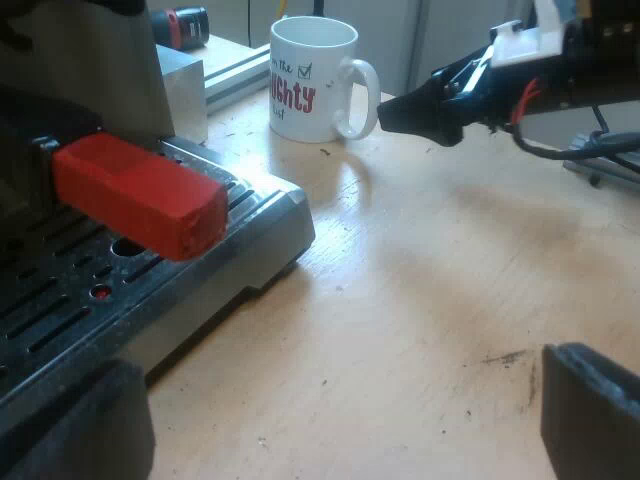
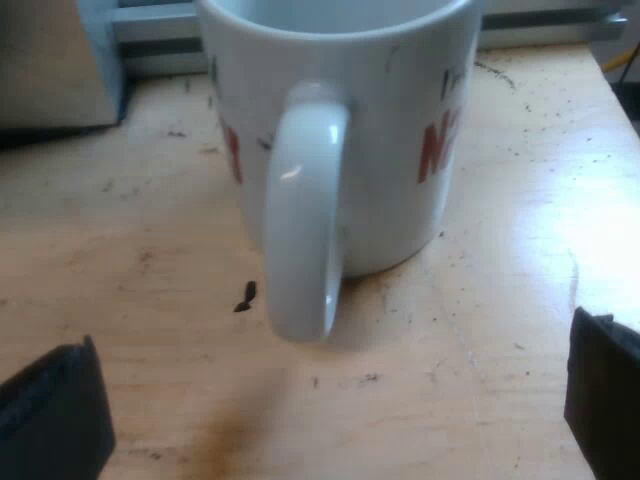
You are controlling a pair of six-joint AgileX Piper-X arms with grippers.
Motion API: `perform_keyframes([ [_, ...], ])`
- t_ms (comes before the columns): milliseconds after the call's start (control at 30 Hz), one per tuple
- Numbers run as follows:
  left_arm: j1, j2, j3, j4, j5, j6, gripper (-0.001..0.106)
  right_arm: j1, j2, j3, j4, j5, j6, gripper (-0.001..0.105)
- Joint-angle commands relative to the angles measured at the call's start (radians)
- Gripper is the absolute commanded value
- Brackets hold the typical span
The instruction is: Place mug into machine
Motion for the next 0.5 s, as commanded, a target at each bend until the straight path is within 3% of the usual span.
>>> perform_keyframes([
  [33, -0.003, 0.003, -0.002, -0.025, 0.010, -0.015, 0.081, -0.001, 0.086, -0.009, -0.122, 0.013, -0.014, 0.093],
  [500, -0.003, 0.003, -0.002, -0.025, 0.010, -0.015, 0.081, -0.001, 0.335, -0.174, -0.214, 0.033, -0.014, 0.093],
])
